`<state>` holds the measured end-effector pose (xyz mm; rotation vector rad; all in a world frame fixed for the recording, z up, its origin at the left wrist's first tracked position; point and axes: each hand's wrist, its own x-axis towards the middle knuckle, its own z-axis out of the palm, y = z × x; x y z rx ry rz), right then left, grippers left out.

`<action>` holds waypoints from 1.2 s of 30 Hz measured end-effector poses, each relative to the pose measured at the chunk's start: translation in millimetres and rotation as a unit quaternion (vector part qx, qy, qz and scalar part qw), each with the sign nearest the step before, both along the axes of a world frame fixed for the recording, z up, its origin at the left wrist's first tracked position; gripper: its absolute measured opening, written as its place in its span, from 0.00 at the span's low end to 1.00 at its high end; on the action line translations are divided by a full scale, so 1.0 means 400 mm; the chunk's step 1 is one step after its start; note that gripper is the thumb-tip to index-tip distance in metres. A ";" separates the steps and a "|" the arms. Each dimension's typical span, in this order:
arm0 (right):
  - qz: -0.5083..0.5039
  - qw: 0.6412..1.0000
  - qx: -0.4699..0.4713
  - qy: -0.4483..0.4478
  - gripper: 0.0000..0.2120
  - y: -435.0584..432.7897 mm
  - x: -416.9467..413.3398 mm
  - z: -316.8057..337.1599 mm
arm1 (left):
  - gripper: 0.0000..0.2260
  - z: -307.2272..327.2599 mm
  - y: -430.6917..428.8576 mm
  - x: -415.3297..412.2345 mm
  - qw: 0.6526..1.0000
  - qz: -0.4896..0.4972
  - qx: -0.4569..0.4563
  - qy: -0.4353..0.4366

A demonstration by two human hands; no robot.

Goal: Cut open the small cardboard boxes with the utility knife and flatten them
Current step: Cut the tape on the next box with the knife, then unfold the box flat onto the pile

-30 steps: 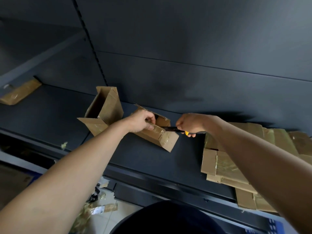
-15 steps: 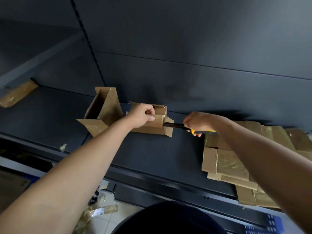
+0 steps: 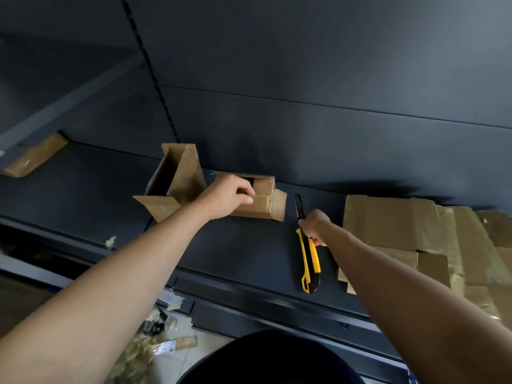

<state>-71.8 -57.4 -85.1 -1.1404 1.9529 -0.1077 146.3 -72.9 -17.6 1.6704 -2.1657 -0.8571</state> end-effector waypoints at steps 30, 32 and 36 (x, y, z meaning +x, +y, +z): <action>0.014 0.990 -0.139 0.009 0.11 -0.070 0.187 0.188 | 0.12 -0.014 0.001 0.062 0.982 0.135 -0.074 0.106; 0.018 0.989 -0.146 0.011 0.10 -0.064 0.189 0.190 | 0.09 -0.007 -0.013 0.059 0.982 0.172 -0.020 0.071; 0.008 0.984 -0.175 -0.040 0.13 -0.051 0.191 0.205 | 0.21 0.005 -0.027 0.050 0.984 0.174 0.020 0.039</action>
